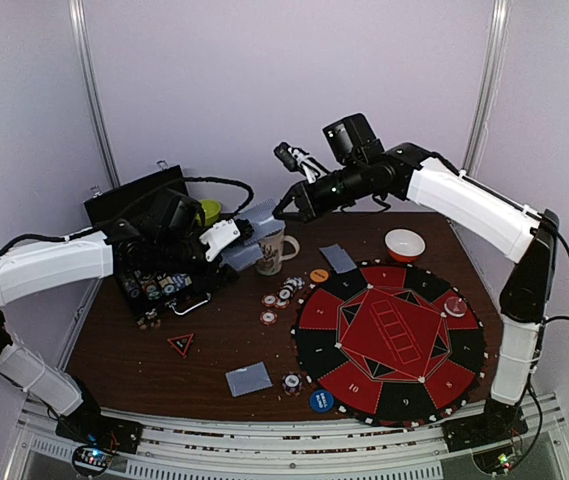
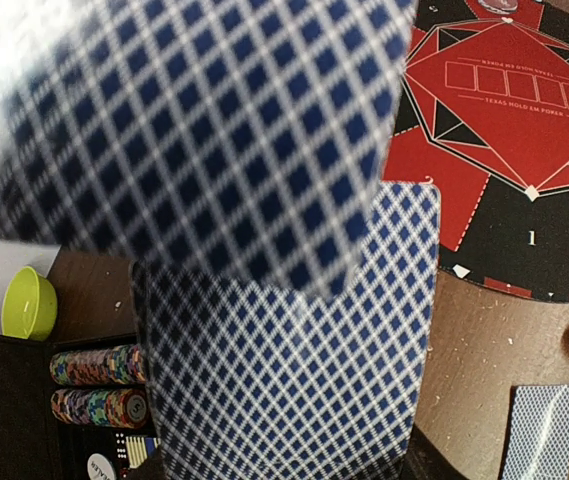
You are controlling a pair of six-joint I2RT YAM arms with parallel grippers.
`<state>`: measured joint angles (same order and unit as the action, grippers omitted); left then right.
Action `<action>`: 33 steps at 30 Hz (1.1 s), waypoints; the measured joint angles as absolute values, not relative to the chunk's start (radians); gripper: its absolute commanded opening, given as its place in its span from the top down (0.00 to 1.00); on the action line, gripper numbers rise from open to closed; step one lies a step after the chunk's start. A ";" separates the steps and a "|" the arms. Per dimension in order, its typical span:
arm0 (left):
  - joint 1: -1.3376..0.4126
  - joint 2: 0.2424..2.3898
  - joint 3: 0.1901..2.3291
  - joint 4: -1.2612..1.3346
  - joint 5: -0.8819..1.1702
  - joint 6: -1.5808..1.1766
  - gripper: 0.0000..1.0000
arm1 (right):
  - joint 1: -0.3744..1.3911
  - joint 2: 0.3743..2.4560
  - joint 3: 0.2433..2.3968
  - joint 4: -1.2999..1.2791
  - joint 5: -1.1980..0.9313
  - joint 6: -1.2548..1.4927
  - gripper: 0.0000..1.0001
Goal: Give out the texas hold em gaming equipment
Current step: Distribute the poker card in the small blind area.
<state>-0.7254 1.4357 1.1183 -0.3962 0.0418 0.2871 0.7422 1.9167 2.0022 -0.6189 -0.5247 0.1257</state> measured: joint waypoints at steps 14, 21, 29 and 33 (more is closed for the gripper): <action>-0.725 1.430 1.118 -0.390 -0.017 0.280 0.47 | 0.573 1.563 1.541 -0.459 -0.440 0.356 1.00; -0.725 1.428 1.118 -0.389 -0.050 0.270 0.47 | 0.804 1.580 1.225 -0.260 -0.492 0.538 1.00; -0.725 1.416 1.118 -0.388 -0.054 0.267 0.48 | 0.993 1.817 1.179 0.017 -0.585 0.729 1.00; -0.725 1.413 1.118 -0.388 -0.056 0.267 0.47 | 1.024 1.898 1.189 0.056 -0.597 0.760 1.00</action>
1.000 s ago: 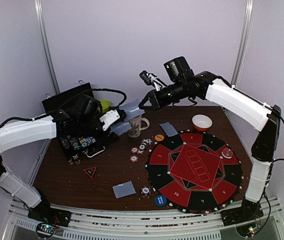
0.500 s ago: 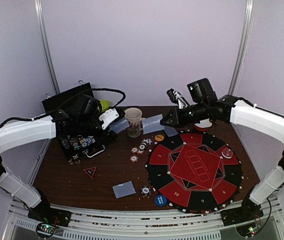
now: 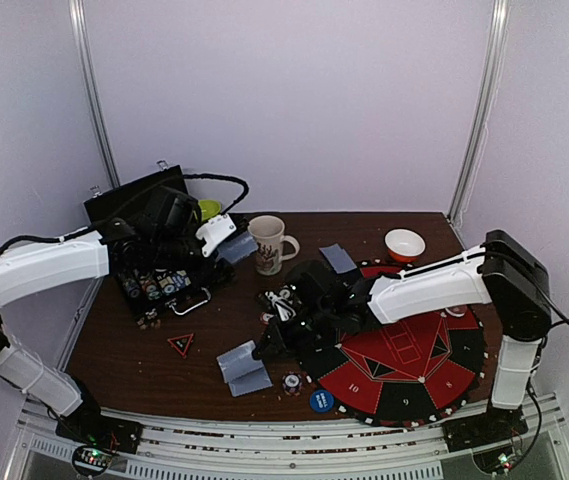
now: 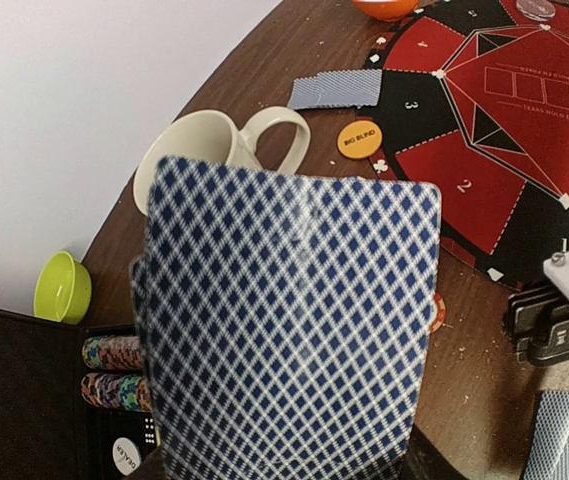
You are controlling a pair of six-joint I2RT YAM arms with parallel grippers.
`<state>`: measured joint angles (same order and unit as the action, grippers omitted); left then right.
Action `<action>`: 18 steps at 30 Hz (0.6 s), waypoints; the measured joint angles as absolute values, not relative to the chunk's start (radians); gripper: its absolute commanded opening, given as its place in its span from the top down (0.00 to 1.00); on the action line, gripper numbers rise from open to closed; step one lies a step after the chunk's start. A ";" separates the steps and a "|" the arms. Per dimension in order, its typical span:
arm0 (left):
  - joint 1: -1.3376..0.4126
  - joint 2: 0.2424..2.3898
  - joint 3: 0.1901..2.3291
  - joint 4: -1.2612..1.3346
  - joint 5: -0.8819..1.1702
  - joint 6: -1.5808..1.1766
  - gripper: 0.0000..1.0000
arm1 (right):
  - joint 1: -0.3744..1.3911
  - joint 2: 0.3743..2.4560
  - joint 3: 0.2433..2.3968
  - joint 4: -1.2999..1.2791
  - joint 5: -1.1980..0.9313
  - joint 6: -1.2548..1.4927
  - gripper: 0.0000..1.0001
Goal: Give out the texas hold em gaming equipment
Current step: Distribute the poker card in the small blind area.
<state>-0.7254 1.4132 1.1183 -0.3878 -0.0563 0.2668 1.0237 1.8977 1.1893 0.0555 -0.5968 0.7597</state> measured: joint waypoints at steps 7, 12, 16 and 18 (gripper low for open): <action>-0.725 1.413 1.118 -0.388 -0.056 0.263 0.48 | 1.031 1.933 1.189 0.076 -0.597 0.793 1.00; -0.725 1.413 1.118 -0.388 -0.055 0.262 0.48 | 1.043 1.974 1.189 0.099 -0.599 0.801 1.00; -0.725 1.413 1.118 -0.388 -0.056 0.261 0.48 | 1.064 1.988 1.185 0.087 -0.597 0.809 1.00; -0.725 1.413 1.118 -0.388 -0.055 0.260 0.48 | 1.069 1.988 1.185 0.082 -0.592 0.809 1.00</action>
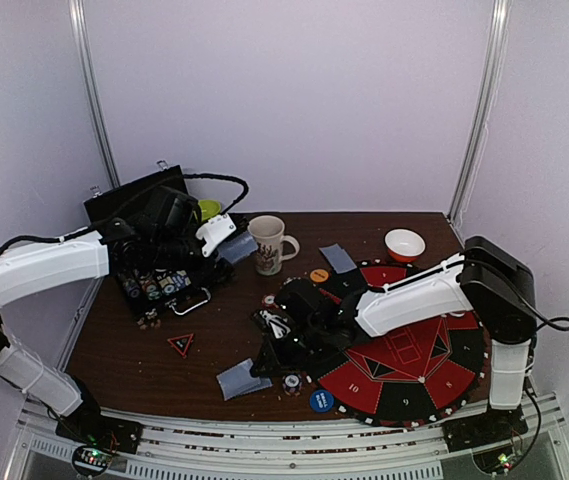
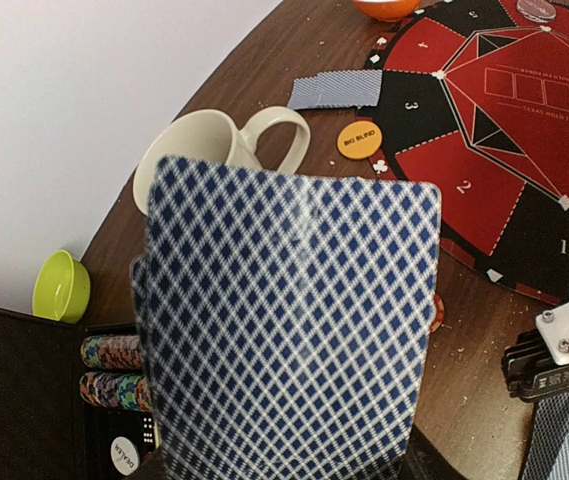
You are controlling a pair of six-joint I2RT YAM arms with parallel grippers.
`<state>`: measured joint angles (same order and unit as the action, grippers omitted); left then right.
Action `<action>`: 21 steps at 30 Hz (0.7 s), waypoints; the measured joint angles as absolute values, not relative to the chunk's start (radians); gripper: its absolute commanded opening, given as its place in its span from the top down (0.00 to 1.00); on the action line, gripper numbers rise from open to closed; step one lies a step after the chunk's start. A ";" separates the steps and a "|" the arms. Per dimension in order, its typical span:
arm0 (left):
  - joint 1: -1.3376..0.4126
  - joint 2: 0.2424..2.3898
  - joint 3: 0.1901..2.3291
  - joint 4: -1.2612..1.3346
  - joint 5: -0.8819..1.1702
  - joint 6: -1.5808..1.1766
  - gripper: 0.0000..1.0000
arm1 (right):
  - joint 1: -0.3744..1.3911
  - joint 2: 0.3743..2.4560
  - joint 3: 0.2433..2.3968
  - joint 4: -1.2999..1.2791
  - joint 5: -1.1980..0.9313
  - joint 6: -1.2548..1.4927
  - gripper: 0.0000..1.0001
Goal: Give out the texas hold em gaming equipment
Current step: Distribute the poker card in the small blind area.
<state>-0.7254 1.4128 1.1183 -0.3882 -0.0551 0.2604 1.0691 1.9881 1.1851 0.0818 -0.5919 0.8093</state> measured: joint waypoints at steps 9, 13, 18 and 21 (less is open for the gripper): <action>-0.725 1.413 1.118 -0.388 -0.056 0.260 0.48 | 1.074 1.988 1.186 0.031 -0.567 0.806 0.91; -0.725 1.413 1.118 -0.388 -0.056 0.260 0.48 | 1.074 1.988 1.188 -0.001 -0.548 0.790 0.86; -0.725 1.413 1.118 -0.388 -0.055 0.260 0.48 | 1.076 1.988 1.193 -0.037 -0.534 0.781 0.74; -0.725 1.413 1.118 -0.388 -0.055 0.260 0.48 | 1.076 1.988 1.210 -0.073 -0.517 0.764 0.70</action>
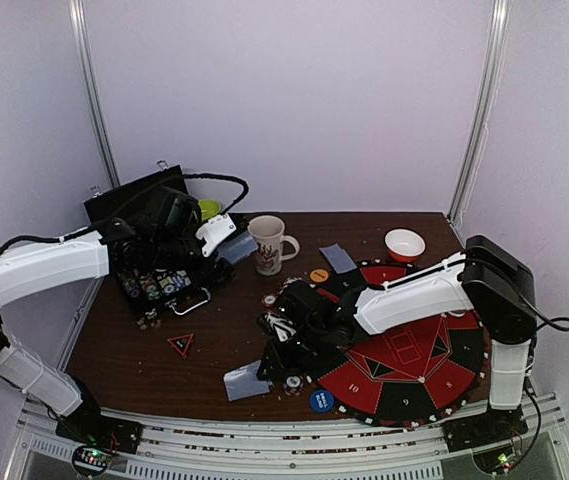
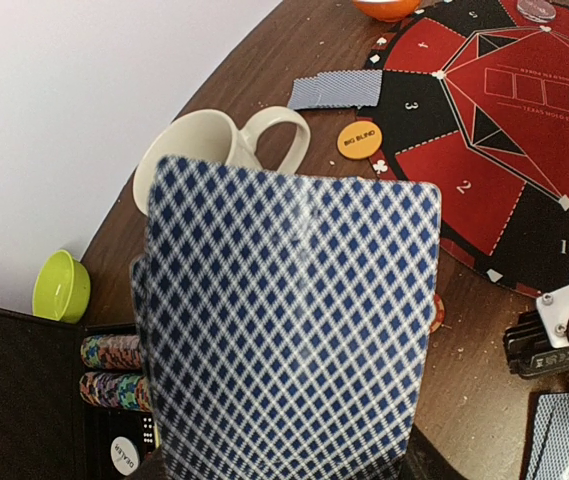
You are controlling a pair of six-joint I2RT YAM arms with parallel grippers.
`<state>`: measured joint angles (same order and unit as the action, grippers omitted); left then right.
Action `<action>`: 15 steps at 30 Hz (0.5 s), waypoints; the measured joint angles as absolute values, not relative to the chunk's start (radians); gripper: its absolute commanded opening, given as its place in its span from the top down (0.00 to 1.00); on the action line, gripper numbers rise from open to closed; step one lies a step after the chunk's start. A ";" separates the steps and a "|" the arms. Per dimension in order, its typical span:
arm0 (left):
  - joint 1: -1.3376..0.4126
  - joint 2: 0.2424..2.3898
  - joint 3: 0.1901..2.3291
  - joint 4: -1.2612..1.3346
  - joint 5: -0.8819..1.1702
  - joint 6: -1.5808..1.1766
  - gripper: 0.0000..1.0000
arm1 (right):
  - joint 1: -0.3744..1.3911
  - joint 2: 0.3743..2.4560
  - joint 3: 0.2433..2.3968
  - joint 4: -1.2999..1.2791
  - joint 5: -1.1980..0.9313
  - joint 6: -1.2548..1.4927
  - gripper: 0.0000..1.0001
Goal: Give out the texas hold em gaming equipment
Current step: Distribute the poker card in the small blind area.
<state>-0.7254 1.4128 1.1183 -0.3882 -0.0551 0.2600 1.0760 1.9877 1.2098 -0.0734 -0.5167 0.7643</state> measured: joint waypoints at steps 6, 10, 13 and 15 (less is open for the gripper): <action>-0.725 1.413 1.118 -0.388 -0.055 0.260 0.48 | 1.076 1.959 1.251 -0.154 -0.454 0.736 0.67; -0.725 1.413 1.118 -0.388 -0.055 0.260 0.48 | 1.076 1.921 1.272 -0.200 -0.417 0.720 0.64; -0.725 1.413 1.118 -0.388 -0.055 0.260 0.48 | 1.067 1.893 1.301 -0.232 -0.390 0.688 0.59; -0.725 1.413 1.118 -0.388 -0.052 0.260 0.48 | 1.058 1.866 1.324 -0.260 -0.374 0.659 0.55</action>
